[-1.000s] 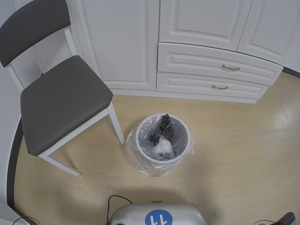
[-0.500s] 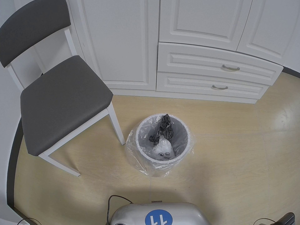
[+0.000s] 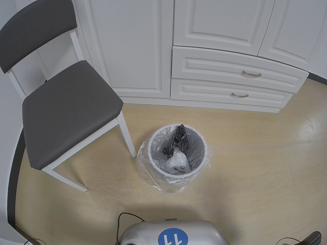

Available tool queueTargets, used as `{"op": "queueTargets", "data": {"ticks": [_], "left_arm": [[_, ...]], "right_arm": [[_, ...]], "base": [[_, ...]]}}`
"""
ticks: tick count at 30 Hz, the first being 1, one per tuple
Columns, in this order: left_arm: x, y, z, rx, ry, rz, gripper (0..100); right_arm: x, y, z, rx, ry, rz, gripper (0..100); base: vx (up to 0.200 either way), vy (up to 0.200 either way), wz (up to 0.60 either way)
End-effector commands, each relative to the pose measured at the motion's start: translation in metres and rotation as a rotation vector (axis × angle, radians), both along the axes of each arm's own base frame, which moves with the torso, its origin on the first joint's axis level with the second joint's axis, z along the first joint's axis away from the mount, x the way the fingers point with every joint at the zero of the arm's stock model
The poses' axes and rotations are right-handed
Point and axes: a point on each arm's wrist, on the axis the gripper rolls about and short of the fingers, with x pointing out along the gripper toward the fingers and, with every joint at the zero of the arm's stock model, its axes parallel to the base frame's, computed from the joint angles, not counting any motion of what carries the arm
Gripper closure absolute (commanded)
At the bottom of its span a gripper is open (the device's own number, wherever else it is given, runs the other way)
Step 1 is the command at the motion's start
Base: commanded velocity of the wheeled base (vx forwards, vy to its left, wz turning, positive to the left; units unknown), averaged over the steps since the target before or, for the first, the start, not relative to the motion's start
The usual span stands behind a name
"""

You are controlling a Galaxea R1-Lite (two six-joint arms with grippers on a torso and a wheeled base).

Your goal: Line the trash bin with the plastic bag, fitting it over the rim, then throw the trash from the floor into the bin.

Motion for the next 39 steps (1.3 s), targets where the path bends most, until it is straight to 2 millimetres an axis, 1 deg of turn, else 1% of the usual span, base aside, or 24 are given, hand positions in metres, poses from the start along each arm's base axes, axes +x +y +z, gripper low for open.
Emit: {"op": "queueTargets", "data": {"ticks": [1, 4, 9, 15, 18, 22, 23, 25, 26, 27, 28, 29, 31, 33, 37, 39], "left_arm": [[-0.004, 0.000, -0.031, 0.019, -0.012, -0.002, 0], [0.001, -0.001, -0.041, 0.035, 0.015, 0.009, 0], [0.005, -0.001, -0.043, 0.031, -0.010, 0.005, 0], [0.017, -0.001, -0.054, 0.043, -0.028, -0.008, 0], [0.022, -0.002, -0.060, 0.044, -0.034, -0.034, 0], [0.025, -0.002, -0.062, 0.043, -0.069, -0.052, 0], [0.028, -0.002, -0.065, 0.044, -0.081, -0.066, 0], [0.029, -0.002, -0.065, 0.046, -0.096, -0.075, 0], [0.029, -0.003, -0.065, 0.049, -0.113, -0.086, 0], [0.029, -0.003, -0.064, 0.051, -0.124, -0.098, 0], [0.029, -0.004, -0.063, 0.056, -0.134, -0.121, 0], [0.029, -0.004, -0.063, 0.058, -0.135, -0.130, 0], [0.029, -0.004, -0.062, 0.063, -0.137, -0.155, 0], [0.029, -0.004, -0.063, 0.063, -0.136, -0.168, 0], [0.030, -0.005, -0.064, 0.065, -0.133, -0.169, 0], [0.031, -0.005, -0.067, 0.068, -0.120, -0.181, 0]], "right_arm": [[-0.002, 0.001, -0.001, 0.017, -0.021, 0.041, 0], [-0.001, 0.001, -0.001, 0.017, -0.020, 0.045, 0], [-0.002, 0.001, 0.000, 0.034, -0.029, 0.049, 0], [-0.006, 0.001, 0.007, 0.033, -0.095, 0.052, 0], [-0.005, 0.001, 0.006, 0.032, -0.095, 0.051, 0], [-0.004, 0.001, 0.005, 0.033, -0.091, 0.051, 0], [-0.002, 0.001, 0.002, 0.033, -0.080, 0.050, 0], [0.000, 0.001, 0.000, 0.033, -0.081, 0.050, 0], [0.003, 0.001, -0.004, 0.030, -0.086, 0.054, 0], [0.007, 0.001, -0.009, 0.020, -0.087, 0.058, 0], [0.013, 0.002, -0.018, -0.005, -0.088, 0.086, 0], [0.015, 0.002, -0.022, -0.020, -0.087, 0.100, 0], [0.022, 0.004, -0.034, -0.088, -0.083, 0.148, 0], [0.025, 0.005, -0.039, -0.138, -0.089, 0.180, 0], [0.025, 0.006, -0.041, -0.152, -0.074, 0.209, 0], [0.027, 0.006, -0.044, -0.163, -0.034, 0.216, 0]], "base": [[0.000, 0.000, 0.00], [0.000, 0.000, 0.00], [0.000, 0.000, 0.00], [0.000, 0.000, 0.00], [0.000, 0.000, 0.00], [0.000, 0.000, 0.00], [0.000, 0.000, 0.00], [0.000, 0.000, 0.00], [0.000, 0.000, 0.00], [0.000, 0.000, 0.00], [0.000, 0.000, 0.00], [0.000, 0.000, 0.00], [0.000, 0.000, 0.00], [0.000, 0.000, 0.00], [0.000, 0.000, 0.00], [0.000, 0.000, 0.00]]}}
